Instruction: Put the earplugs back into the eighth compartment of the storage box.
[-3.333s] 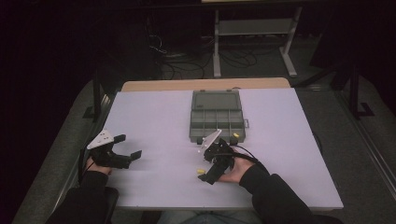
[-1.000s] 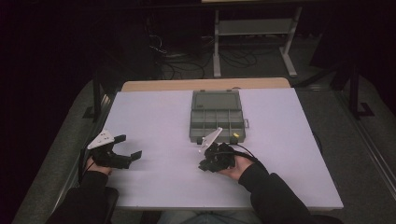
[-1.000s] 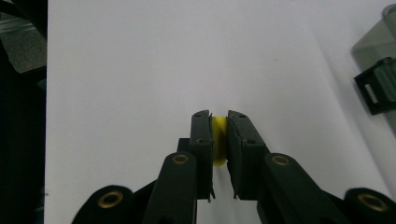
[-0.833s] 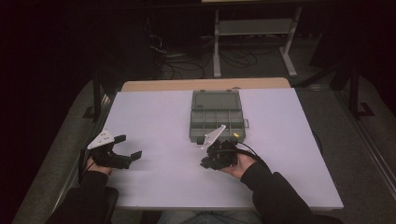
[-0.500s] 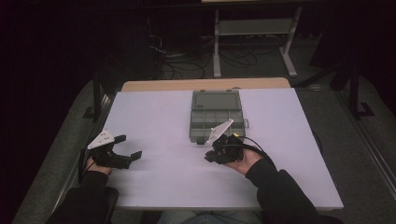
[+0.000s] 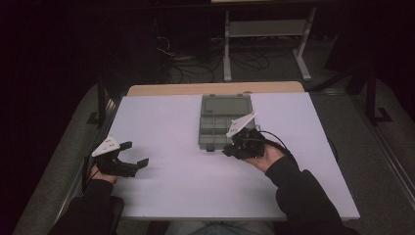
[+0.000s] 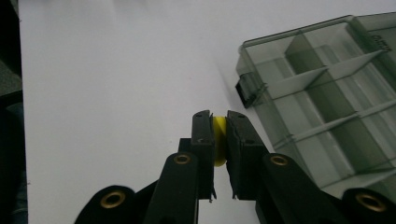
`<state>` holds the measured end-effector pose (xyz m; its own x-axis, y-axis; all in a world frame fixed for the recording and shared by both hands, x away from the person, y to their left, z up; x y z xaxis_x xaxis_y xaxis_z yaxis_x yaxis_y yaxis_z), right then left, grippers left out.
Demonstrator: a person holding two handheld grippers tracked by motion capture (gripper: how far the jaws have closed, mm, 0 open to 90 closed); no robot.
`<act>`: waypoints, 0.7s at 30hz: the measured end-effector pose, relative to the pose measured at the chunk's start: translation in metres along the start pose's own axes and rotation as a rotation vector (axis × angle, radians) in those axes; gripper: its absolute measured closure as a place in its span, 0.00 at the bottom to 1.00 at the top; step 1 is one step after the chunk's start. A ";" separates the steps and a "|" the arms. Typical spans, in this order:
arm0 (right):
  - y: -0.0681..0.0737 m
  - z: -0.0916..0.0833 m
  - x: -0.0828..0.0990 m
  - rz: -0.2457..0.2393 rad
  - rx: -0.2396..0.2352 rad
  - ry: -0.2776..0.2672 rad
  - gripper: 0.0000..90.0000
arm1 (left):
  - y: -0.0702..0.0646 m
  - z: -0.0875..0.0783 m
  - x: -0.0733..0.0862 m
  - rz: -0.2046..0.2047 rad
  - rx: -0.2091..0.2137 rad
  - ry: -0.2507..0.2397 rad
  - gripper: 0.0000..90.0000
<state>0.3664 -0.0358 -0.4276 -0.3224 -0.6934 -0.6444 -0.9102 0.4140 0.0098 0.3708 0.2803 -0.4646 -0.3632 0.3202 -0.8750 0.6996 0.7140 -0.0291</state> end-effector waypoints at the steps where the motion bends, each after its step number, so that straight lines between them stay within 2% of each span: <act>1: 0.000 0.000 0.000 0.000 0.000 0.000 0.89 | 0.000 0.000 0.000 0.000 0.000 0.000 0.00; 5: -0.009 -0.008 -0.002 0.012 0.017 -0.009 0.89 | 0.000 0.000 0.000 -0.001 0.000 0.000 0.00; 9: -0.019 -0.012 -0.001 0.017 0.045 0.010 0.89 | 0.000 0.000 0.000 0.003 -0.001 0.000 0.00; 14: -0.037 -0.017 0.002 0.056 0.072 0.017 0.89 | 0.000 0.000 0.000 0.001 0.000 0.000 0.00; 17: -0.043 -0.018 0.004 0.071 0.080 0.018 0.89 | 0.000 0.000 0.000 0.002 0.000 0.000 0.00; 21: -0.057 -0.018 0.010 0.115 0.093 0.025 0.89 | 0.000 0.000 0.000 0.000 0.000 0.001 0.00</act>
<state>0.4101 -0.0768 -0.4208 -0.4307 -0.6521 -0.6240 -0.8392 0.5437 0.0111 0.3707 0.2805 -0.4646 -0.3637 0.3205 -0.8747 0.6997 0.7138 -0.0293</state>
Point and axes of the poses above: each handheld gripper's, and its own axes: z roughly forward along the jaws, x roughly out of its underside, y roughly to its left, the point moved 9 cm from there along z, roughly forward along the jaws, and after that the axes turned 2 degrees about z, right-handed, at the moved point
